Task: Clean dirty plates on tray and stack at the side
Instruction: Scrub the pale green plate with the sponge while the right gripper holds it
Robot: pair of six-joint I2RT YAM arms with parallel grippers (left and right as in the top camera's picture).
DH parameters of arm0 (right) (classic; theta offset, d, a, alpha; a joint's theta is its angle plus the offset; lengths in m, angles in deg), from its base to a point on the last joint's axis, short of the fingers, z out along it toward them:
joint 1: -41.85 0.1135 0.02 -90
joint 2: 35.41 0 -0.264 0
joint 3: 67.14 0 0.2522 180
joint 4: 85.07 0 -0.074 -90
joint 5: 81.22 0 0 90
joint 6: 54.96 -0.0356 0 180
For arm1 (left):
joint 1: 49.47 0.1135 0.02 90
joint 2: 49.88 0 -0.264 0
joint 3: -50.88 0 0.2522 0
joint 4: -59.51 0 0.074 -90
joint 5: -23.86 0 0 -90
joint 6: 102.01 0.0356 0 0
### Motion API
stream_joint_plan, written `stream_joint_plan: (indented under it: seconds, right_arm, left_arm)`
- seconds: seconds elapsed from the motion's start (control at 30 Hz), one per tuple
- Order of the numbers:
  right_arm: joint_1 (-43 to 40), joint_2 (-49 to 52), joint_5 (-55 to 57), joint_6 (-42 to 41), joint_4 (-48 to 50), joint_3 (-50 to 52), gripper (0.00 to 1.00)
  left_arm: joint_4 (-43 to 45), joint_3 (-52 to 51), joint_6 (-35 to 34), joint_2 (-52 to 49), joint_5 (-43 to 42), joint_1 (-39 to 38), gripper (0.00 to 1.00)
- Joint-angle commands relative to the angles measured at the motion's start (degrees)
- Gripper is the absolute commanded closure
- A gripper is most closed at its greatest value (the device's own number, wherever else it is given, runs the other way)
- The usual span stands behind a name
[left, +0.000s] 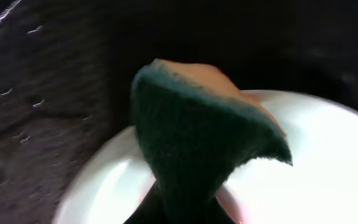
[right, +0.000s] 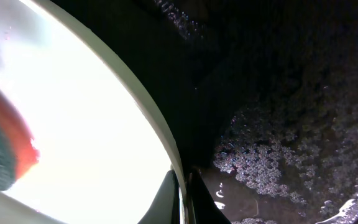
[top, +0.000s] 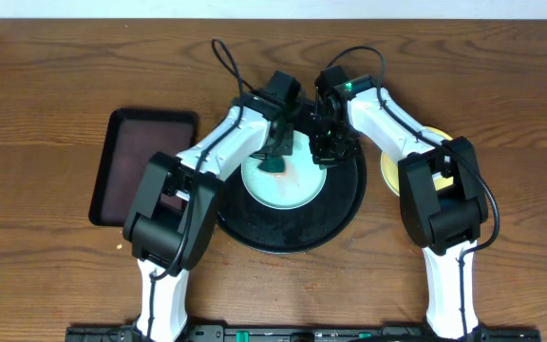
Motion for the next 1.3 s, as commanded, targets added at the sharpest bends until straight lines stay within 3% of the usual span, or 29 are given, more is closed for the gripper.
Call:
stream_joint_plan:
  seconds: [0.0, 0.07, 0.2, 0.43, 0.5, 0.73, 0.83, 0.93, 1.03, 1.17, 1.27]
  right_arm:
    - [-0.13, 2.99, 0.37, -1.6, 0.42, 2.73, 0.99]
    - [-1.6, 2.99, -2.25, -2.19, 1.38, 4.04, 0.99]
    - [-5.27, 2.99, -9.44, -1.25, 4.46, 7.41, 0.99]
    - [-7.15, 2.99, -12.85, -0.33, 6.34, 9.55, 0.99]
    - [-6.88, 2.99, -12.85, 0.04, 6.62, 9.55, 0.99]
    - [-6.78, 2.99, -12.85, 0.04, 6.8, 9.55, 0.99]
    - [-6.78, 2.99, -12.66, 0.04, 6.75, 9.55, 0.99]
    - [-6.78, 2.99, -12.59, 0.04, 6.73, 9.55, 0.99]
    - [-6.78, 2.99, -12.48, 0.02, 6.75, 9.55, 0.99]
    - [-6.78, 2.99, -12.48, 0.02, 6.73, 9.55, 0.99]
    - [-6.73, 2.99, -12.48, 0.02, 6.75, 9.55, 0.99]
  left_arm:
    - [-5.14, -0.2, -7.69, -0.87, 7.37, 3.15, 0.93]
    - [-8.5, -0.2, -11.47, -0.87, 7.08, 3.67, 0.93]
    - [-11.85, -0.2, -11.26, -0.87, 1.49, 3.69, 0.93]
    - [-11.41, -0.2, 1.18, -0.87, -22.62, 2.25, 0.93]
    - [-10.99, -0.2, 3.91, -0.87, -26.21, 1.81, 0.93]
    - [-2.45, -0.2, 3.91, -0.87, -22.82, 1.84, 0.92]
    - [1.84, -0.2, 2.36, -0.87, -11.23, 1.86, 0.93]
    - [3.34, -0.2, 2.19, -0.87, 5.42, 1.84, 0.93]
    - [2.6, -0.2, 2.19, -0.87, 14.56, 1.86, 0.93]
    - [-2.8, -0.2, 0.9, -0.87, 15.63, 1.66, 0.93]
    - [-9.73, -0.2, 2.43, -0.87, 7.48, 0.9, 0.93]
